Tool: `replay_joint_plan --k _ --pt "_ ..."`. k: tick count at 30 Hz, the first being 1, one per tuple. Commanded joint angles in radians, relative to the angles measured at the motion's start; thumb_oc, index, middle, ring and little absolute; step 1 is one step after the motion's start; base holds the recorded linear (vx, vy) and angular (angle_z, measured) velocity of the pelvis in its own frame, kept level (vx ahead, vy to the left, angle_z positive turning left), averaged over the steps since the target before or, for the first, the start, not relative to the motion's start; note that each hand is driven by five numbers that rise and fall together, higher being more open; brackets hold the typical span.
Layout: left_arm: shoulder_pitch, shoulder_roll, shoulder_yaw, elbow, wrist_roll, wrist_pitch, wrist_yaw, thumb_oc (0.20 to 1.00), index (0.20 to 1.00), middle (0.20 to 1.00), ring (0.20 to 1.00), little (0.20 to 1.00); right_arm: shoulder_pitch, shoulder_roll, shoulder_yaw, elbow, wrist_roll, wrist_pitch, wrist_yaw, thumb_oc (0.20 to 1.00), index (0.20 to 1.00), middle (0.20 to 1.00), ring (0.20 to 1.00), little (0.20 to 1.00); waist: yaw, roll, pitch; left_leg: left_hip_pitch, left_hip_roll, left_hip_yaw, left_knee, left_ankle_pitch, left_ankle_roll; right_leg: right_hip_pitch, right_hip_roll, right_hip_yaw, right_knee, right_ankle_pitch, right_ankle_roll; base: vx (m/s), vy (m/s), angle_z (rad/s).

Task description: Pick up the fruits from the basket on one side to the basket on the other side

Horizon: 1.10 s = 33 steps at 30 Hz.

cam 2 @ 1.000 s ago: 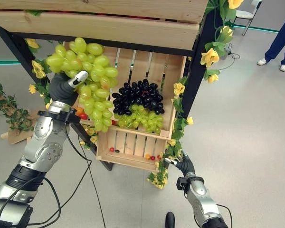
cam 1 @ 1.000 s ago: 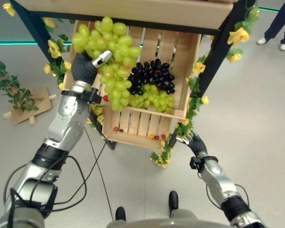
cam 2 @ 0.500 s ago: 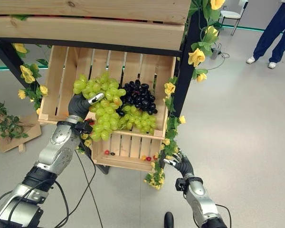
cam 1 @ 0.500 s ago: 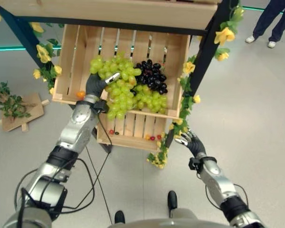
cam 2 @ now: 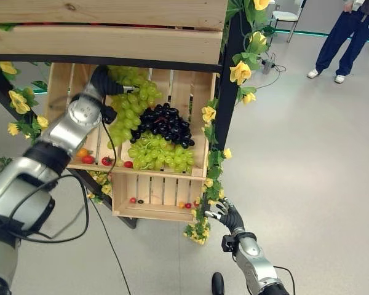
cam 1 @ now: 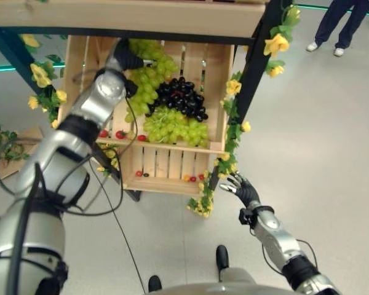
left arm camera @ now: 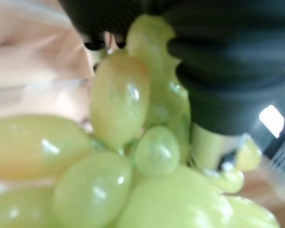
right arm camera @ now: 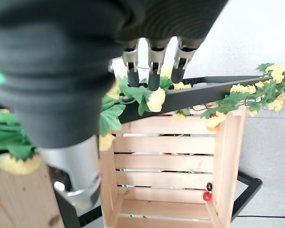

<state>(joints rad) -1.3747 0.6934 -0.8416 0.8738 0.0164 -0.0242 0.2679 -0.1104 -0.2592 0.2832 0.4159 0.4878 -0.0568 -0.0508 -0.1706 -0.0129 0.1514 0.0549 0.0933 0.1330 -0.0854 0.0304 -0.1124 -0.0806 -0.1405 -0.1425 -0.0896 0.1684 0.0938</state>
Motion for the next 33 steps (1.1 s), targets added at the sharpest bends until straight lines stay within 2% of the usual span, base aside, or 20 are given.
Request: replay_joint_plan --k 1,4,10,13,15,16,17,19,21,24,25,26,27,28,31,32,33 --pt "-0.219 0.042 -0.004 0.053 0.291 0.024 0.055 1.0 1.0 1.0 1.0 1.0 -0.061 -0.058 -0.021 -0.047 0.055 -0.076 0.007 1.0 1.0 1.0 1.0 1.0 0.011 0.018 0.025 -0.06 -0.007 -0.004 0.165 -0.173 0.019 0.05 -0.078 -0.043 0.16 -0.24 0.1 0.0 0.0 0.0" --pt "-0.23 0.037 -0.027 0.059 0.375 0.04 0.063 1.0 1.0 1.0 1.0 1.0 -0.061 -0.063 -0.017 -0.054 0.064 -0.078 0.007 1.0 1.0 1.0 1.0 1.0 0.012 0.017 0.031 -0.066 -0.006 -0.003 0.168 -0.173 0.017 0.049 -0.08 -0.045 0.16 -0.239 0.101 0.0 0.0 0.0" --pt "-0.188 0.055 -0.022 0.013 0.448 0.041 0.068 1.0 1.0 1.0 1.0 1.0 -0.066 -0.066 -0.006 -0.045 0.062 -0.082 0.003 1.0 1.0 1.0 1.0 1.0 0.019 0.015 0.038 -0.071 -0.008 -0.005 0.172 -0.176 0.018 0.049 -0.083 -0.048 0.161 -0.241 0.101 0.0 0.0 0.0" --pt "-0.155 0.062 0.009 -0.008 0.426 0.032 0.071 1.0 1.0 1.0 1.0 1.0 -0.066 -0.065 -0.004 -0.044 0.058 -0.081 0.001 1.0 1.0 1.0 1.0 1.0 0.021 0.014 0.04 -0.071 -0.009 -0.005 0.172 -0.176 0.019 0.051 -0.083 -0.051 0.161 -0.241 0.1 0.0 0.0 0.0" --pt "-0.115 0.073 0.05 -0.029 0.389 0.025 0.082 1.0 1.0 1.0 1.0 1.0 -0.068 -0.064 -0.004 -0.046 0.054 -0.081 -0.001 1.0 1.0 1.0 1.0 1.0 0.023 0.012 0.041 -0.072 -0.009 -0.005 0.173 -0.176 0.02 0.052 -0.085 -0.052 0.16 -0.24 0.1 0.0 0.0 0.0" --pt "-0.055 0.091 0.114 -0.062 0.326 0.006 0.095 1.0 1.0 1.0 1.0 1.0 -0.066 -0.059 -0.005 -0.047 0.046 -0.08 -0.001 1.0 1.0 1.0 1.0 1.0 0.027 0.008 0.044 -0.074 -0.01 -0.006 0.174 -0.176 0.021 0.052 -0.087 -0.053 0.161 -0.239 0.1 0.0 0.0 0.0" --pt "-0.048 0.098 0.112 -0.073 0.338 0.01 0.104 1.0 1.0 1.0 1.0 1.0 -0.067 -0.062 -0.001 -0.043 0.041 -0.081 -0.002 1.0 1.0 1.0 1.0 1.0 0.027 0.01 0.043 -0.074 -0.01 -0.006 0.173 -0.175 0.021 0.051 -0.087 -0.053 0.16 -0.239 0.1 0.0 0.0 0.0" --pt "0.024 0.104 0.184 -0.103 0.245 -0.02 0.103 1.0 1.0 1.0 1.0 1.0 -0.07 -0.055 -0.008 -0.037 0.036 -0.078 -0.006 1.0 1.0 1.0 1.0 1.0 0.031 0.005 0.046 -0.075 -0.011 -0.008 0.171 -0.174 0.021 0.049 -0.087 -0.054 0.161 -0.238 0.099 0.0 0.0 0.0" --pt "0.051 0.107 0.211 -0.139 0.205 -0.037 0.103 1.0 1.0 1.0 1.0 1.0 -0.073 -0.057 -0.007 -0.032 0.036 -0.076 -0.007 1.0 1.0 1.0 1.0 1.0 0.031 0.007 0.046 -0.076 -0.011 -0.01 0.171 -0.174 0.021 0.048 -0.087 -0.054 0.161 -0.237 0.099 0.0 0.0 0.0" --pt "0.245 0.116 0.39 -0.318 -0.082 -0.14 0.082 1.0 1.0 1.0 1.0 1.0 -0.067 -0.05 -0.029 -0.033 0.026 -0.065 -0.005 1.0 1.0 1.0 1.0 1.0 0.045 -0.002 0.053 -0.071 -0.009 -0.014 0.173 -0.179 0.023 0.053 -0.086 -0.054 0.163 -0.241 0.096 0.01 0.004 -0.01" --pt "0.387 0.07 0.496 -0.413 -0.294 -0.2 0.045 1.0 1.0 1.0 1.0 1.0 -0.068 -0.045 -0.04 -0.036 0.02 -0.061 -0.008 1.0 1.0 1.0 1.0 1.0 0.054 -0.009 0.053 -0.078 -0.01 -0.019 0.171 -0.174 0.025 0.048 -0.087 -0.052 0.161 -0.236 0.093 0.0 0.011 -0.03" --pt "0.395 0.071 0.502 -0.418 -0.296 -0.199 0.043 1.0 1.0 1.0 1.0 1.0 -0.066 -0.047 -0.038 -0.036 0.02 -0.061 -0.008 1.0 1.0 1.0 1.0 1.0 0.052 -0.006 0.051 -0.078 -0.01 -0.019 0.171 -0.174 0.025 0.048 -0.086 -0.052 0.161 -0.237 0.093 -0.01 0.016 -0.05" --pt "0.516 0.018 0.578 -0.511 -0.421 -0.237 0.02 1.0 1.0 1.0 1.0 1.0 -0.067 -0.035 -0.054 -0.035 0.008 -0.063 -0.012 1.0 1.0 1.0 1.0 1.0 0.062 -0.015 0.055 -0.08 -0.01 -0.022 0.172 -0.175 0.026 0.045 -0.087 -0.051 0.16 -0.236 0.09 0.0 0.01 -0.04" --pt "0.524 0.018 0.584 -0.517 -0.421 -0.235 0.02 1.0 1.0 1.0 1.0 1.0 -0.065 -0.037 -0.051 -0.035 0.008 -0.063 -0.012 1.0 1.0 1.0 1.0 1.0 0.06 -0.013 0.053 -0.08 -0.01 -0.021 0.172 -0.175 0.025 0.045 -0.086 -0.05 0.16 -0.236 0.09 0.0 0.016 -0.05" --pt "0.713 -0.082 0.693 -0.707 -0.527 -0.265 -0.027 1.0 1.0 1.0 1.0 1.0 -0.056 -0.022 -0.085 -0.033 -0.012 -0.059 -0.019 1.0 1.0 1.0 1.0 1.0 0.074 -0.025 0.058 -0.082 -0.007 -0.024 0.172 -0.179 0.028 0.043 -0.084 -0.05 0.159 -0.239 0.084 -0.01 0.013 -0.02" --pt "0.719 -0.083 0.696 -0.712 -0.527 -0.263 -0.027 1.0 1.0 1.0 1.0 1.0 -0.055 -0.023 -0.083 -0.033 -0.012 -0.059 -0.019 1.0 1.0 1.0 1.0 1.0 0.073 -0.024 0.057 -0.082 -0.007 -0.024 0.172 -0.179 0.028 0.043 -0.084 -0.049 0.159 -0.239 0.084 0.0 0.0 0.0" --pt "0.806 -0.13 0.735 -0.807 -0.562 -0.266 -0.063 1.0 1.0 1.0 1.0 1.0 -0.051 -0.021 -0.102 -0.044 -0.016 -0.059 -0.018 1.0 1.0 1.0 1.0 1.0 0.082 -0.03 0.06 -0.084 -0.006 -0.026 0.172 -0.182 0.029 0.042 -0.083 -0.05 0.158 -0.239 0.082 0.0 0.0 0.0"
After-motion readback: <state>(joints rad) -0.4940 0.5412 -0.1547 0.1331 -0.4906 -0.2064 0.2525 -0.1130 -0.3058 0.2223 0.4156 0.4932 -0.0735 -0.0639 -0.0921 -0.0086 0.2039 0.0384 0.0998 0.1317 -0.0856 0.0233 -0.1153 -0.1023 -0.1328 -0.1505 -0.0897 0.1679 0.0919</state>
